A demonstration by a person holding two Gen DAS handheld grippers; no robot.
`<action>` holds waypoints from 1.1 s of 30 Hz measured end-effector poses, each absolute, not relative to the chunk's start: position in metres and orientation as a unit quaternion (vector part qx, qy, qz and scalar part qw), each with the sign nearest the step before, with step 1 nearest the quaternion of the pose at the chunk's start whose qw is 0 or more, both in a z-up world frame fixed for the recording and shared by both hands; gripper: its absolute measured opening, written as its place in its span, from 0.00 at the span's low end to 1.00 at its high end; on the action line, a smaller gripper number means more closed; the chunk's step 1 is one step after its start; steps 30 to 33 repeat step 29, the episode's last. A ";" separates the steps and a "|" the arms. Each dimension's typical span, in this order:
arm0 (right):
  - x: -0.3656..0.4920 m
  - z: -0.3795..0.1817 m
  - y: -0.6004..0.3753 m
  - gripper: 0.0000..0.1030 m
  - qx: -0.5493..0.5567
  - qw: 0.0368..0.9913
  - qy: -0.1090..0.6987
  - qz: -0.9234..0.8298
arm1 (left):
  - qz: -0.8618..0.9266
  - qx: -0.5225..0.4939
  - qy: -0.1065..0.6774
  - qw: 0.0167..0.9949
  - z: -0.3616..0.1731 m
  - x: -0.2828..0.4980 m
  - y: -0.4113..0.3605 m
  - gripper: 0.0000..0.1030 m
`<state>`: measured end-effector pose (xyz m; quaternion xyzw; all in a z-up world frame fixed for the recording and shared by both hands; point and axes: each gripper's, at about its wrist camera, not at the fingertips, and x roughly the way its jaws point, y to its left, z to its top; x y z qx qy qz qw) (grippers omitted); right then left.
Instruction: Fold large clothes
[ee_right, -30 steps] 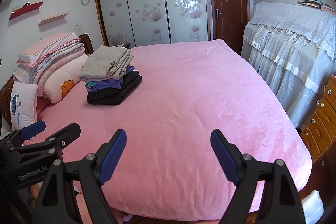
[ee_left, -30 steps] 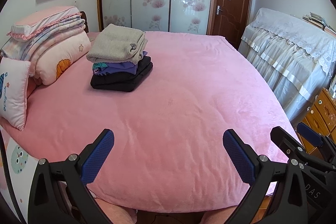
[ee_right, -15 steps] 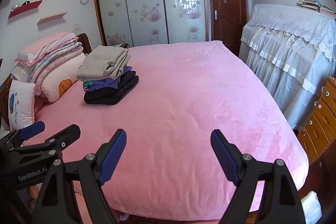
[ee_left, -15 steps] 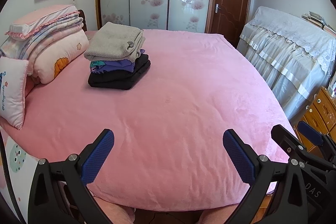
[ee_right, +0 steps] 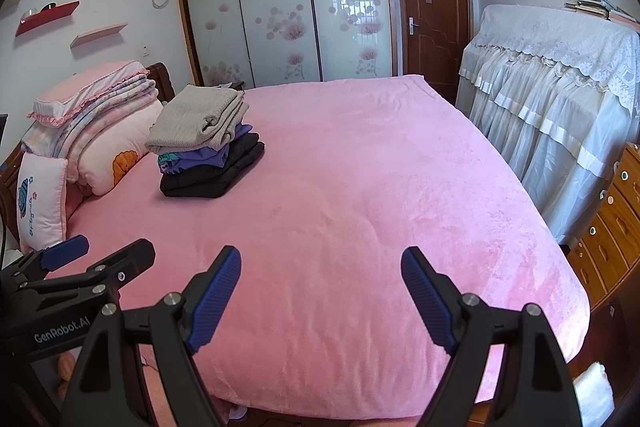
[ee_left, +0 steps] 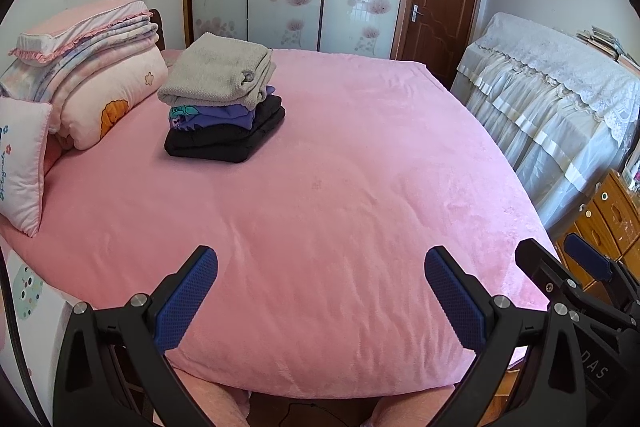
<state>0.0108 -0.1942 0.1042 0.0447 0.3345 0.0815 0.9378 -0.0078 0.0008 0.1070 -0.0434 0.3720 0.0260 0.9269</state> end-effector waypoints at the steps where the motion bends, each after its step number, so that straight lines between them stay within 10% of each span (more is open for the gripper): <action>1: 0.011 0.104 -0.194 0.81 0.044 0.938 0.334 0.081 | 0.026 -0.042 0.372 0.927 0.107 -0.008 0.001 0.99; 33: 0.008 0.092 -0.198 0.81 0.048 0.936 0.342 0.067 | 0.007 -0.018 0.366 0.930 0.103 -0.007 -0.001 0.99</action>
